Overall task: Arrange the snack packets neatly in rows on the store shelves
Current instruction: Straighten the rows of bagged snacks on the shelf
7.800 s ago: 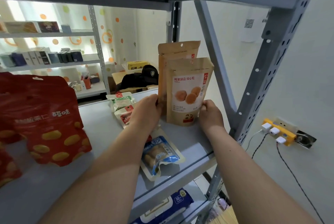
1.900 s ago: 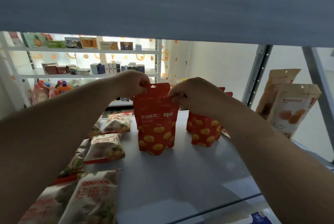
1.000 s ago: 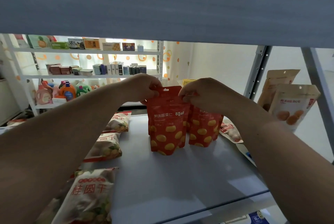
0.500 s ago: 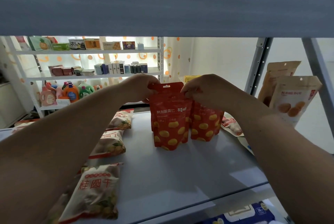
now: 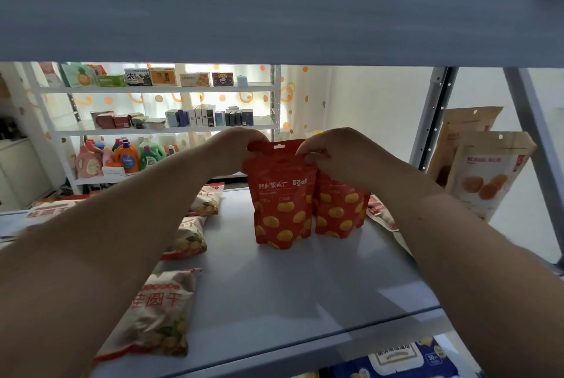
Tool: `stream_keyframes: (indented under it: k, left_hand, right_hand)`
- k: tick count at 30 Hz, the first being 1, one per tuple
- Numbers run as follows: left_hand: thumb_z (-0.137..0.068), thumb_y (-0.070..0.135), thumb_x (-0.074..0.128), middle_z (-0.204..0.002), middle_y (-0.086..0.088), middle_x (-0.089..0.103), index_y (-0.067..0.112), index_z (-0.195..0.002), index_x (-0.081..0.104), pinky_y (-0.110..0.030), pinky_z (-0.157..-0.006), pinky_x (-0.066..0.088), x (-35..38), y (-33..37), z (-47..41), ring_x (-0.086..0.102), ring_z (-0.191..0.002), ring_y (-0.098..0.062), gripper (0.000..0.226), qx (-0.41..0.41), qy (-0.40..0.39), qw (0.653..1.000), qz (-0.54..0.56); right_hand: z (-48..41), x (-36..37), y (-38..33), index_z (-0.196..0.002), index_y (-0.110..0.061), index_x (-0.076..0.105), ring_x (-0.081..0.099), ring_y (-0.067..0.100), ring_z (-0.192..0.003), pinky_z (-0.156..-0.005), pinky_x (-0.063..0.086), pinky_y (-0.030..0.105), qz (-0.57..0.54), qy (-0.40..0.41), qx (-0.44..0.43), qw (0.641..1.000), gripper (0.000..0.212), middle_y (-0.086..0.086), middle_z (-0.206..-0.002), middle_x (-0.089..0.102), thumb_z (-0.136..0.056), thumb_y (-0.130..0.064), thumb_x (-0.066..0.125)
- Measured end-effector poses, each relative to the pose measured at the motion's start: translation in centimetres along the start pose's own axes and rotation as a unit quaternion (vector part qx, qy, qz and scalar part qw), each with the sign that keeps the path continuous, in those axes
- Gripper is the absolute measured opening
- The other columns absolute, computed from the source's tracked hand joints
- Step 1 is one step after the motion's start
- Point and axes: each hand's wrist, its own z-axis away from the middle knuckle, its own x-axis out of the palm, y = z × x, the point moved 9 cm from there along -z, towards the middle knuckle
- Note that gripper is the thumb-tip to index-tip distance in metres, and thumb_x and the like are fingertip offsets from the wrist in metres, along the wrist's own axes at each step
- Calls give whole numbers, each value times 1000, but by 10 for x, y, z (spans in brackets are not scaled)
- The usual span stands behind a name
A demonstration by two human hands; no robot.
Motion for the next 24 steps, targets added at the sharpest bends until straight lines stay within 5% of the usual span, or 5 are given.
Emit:
stream_keyframes:
  k: [7, 11, 15, 18, 24]
  left_hand:
    - [-89, -3, 62, -90, -9, 64, 16, -97, 67, -33, -67, 53, -4, -11, 4, 65, -81, -23, 21, -27, 3, 999, 45]
    - [-91, -1, 60, -88, -5, 62, 17, -93, 69, -23, -59, 53, -7, -22, 3, 66, -73, -13, 20, -57, 6, 995, 86]
    - [-93, 2, 56, -91, -3, 58, 15, -90, 72, -26, -77, 49, -6, -21, 3, 59, -82, -15, 21, -49, 14, 998, 32]
    - [-92, 10, 60, -97, 17, 57, 29, -114, 67, -11, -74, 39, -12, -17, 9, 54, -86, 1, 30, -45, 33, 997, -62]
    - [-96, 23, 57, -135, 0, 58, 26, -135, 53, -31, -86, 51, -33, -20, 63, 61, -110, -15, 40, -52, 95, 988, -111]
  right_hand:
    - [0, 2, -6, -120, -28, 69, 59, 10, -106, -78, 33, 17, 8, -1, -3, 1000, 26, -9, -119, 68, -100, -23, 51]
    - [-2, 4, -11, -119, -25, 69, 61, 11, -102, -83, 37, 20, 4, -3, -10, 1000, 27, -7, -115, 70, -100, -21, 50]
    - [-1, 6, -9, -119, -26, 69, 61, 12, -102, -83, 40, 23, -2, 2, -5, 1000, 28, -7, -113, 70, -100, -21, 50]
    - [1, 5, -9, -119, -29, 68, 59, 11, -103, -83, 40, 24, 9, 12, -14, 1000, 27, -8, -115, 69, -99, -24, 51]
    - [24, -8, -34, -126, -27, 61, 46, 13, -122, -100, 19, 15, 44, 137, -61, 988, 33, -5, -127, 62, -94, -34, 54]
